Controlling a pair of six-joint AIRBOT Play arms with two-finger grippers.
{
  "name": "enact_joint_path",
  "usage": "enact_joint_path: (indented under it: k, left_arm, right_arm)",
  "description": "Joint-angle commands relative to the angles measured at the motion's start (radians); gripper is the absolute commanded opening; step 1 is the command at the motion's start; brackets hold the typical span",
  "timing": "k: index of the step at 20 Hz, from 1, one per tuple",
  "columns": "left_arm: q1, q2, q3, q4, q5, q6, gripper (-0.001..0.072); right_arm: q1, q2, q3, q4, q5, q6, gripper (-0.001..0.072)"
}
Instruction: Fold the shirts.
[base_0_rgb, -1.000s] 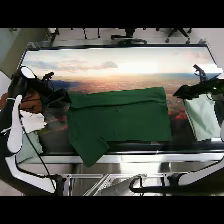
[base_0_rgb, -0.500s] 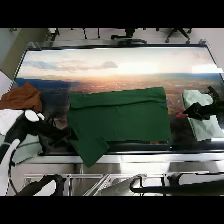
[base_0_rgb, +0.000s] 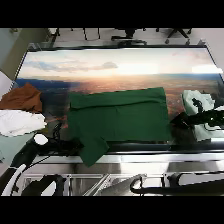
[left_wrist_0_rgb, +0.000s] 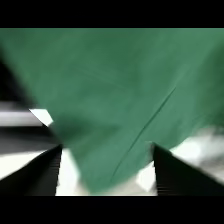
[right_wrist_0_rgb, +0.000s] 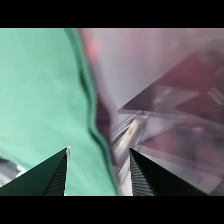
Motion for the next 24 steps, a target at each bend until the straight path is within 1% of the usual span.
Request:
enact_joint_path:
  k: [1, 2, 3, 4, 6, 8, 10, 11, 12, 13, 14, 15, 16, 17, 18, 19, 20, 21, 22, 23, 24]
  left_arm:
    - [-0.007, -0.061, -0.023, -0.140, 0.187, 0.096, 0.0284]
    - [-0.007, -0.090, -0.016, -0.181, 0.184, 0.140, 0.0217]
    - [-0.007, -0.116, -0.002, -0.207, 0.164, 0.186, 0.0096]
    - [-0.007, -0.132, 0.019, -0.212, 0.135, 0.215, 0.0086]
    - [-0.004, -0.139, 0.062, -0.208, 0.072, 0.240, 0.0015]
    - [0.002, -0.109, 0.107, -0.201, 0.018, 0.242, 0.0015]
    - [0.002, -0.046, 0.142, -0.172, 0.005, 0.239, 0.0015]
    - [0.002, -0.015, 0.158, -0.162, -0.013, 0.237, 0.0015]
    - [0.002, 0.018, 0.173, -0.144, -0.031, 0.229, 0.0015]
    - [0.002, 0.046, 0.182, -0.138, -0.044, 0.228, 0.0014]
    - [0.002, 0.071, 0.187, -0.130, -0.056, 0.227, 0.0014]
    - [0.002, 0.092, 0.186, -0.132, -0.064, 0.228, 0.0014]
    - [0.002, 0.113, 0.186, -0.123, -0.074, 0.227, 0.0014]
    - [0.006, 0.142, 0.187, -0.100, -0.091, 0.215, 0.0013]
    - [0.017, 0.177, 0.187, -0.044, -0.119, 0.178, 0.0012]
    - [0.034, 0.213, 0.186, 0.025, -0.151, 0.136, 0.0012]
    - [0.054, 0.250, 0.186, 0.105, -0.179, 0.100, 0.0012]
    - [0.081, 0.288, 0.186, 0.174, -0.211, 0.070, 0.0012]
    - [0.112, 0.323, 0.186, 0.203, -0.230, 0.063, 0.0012]
    - [0.142, 0.348, 0.187, 0.204, -0.229, 0.064, 0.0012]
    - [0.163, 0.364, 0.188, 0.185, -0.216, 0.077, 0.0012]
  right_arm:
    - [0.017, -0.005, -0.047, -0.015, -0.005, -0.003, 0.0448]
    - [0.019, -0.005, -0.062, -0.015, 0.005, -0.003, 0.0448]
    - [0.023, -0.005, -0.079, -0.015, 0.011, -0.003, 0.0448]
    - [0.027, -0.005, -0.095, -0.016, 0.013, -0.004, 0.0448]
    - [0.035, -0.005, -0.130, -0.015, 0.019, -0.003, 0.0447]
    - [0.040, -0.005, -0.162, -0.015, 0.039, -0.003, 0.0424]
    - [0.040, -0.003, -0.180, -0.016, 0.057, -0.003, 0.0418]
    - [0.040, 0.000, -0.182, -0.016, 0.064, -0.003, 0.0391]
    - [0.040, 0.005, -0.182, -0.015, 0.071, -0.002, 0.0320]
    - [0.040, 0.015, -0.182, -0.011, 0.076, -0.002, 0.0316]
    - [0.040, 0.027, -0.182, -0.006, 0.075, 0.001, 0.0194]
    - [0.040, 0.041, -0.182, -0.002, 0.074, 0.003, 0.0046]
    - [0.040, 0.057, -0.182, -0.009, 0.072, 0.019, 0.0019]
    - [0.038, 0.076, -0.182, -0.039, 0.071, 0.055, 0.0019]
    - [0.038, 0.095, -0.182, -0.103, 0.056, 0.106, 0.0019]
    - [0.038, 0.117, -0.182, -0.188, 0.035, 0.179, 0.0018]
    - [0.038, 0.134, -0.182, -0.233, 0.022, 0.230, 0.0018]
    - [0.038, 0.150, -0.182, -0.240, 0.022, 0.251, 0.0019]
    - [0.039, 0.162, -0.182, -0.231, 0.023, 0.254, 0.0019]
    - [0.039, 0.176, -0.181, -0.184, 0.023, 0.252, 0.0019]
    - [0.039, 0.192, -0.174, -0.103, 0.023, 0.222, 0.0019]
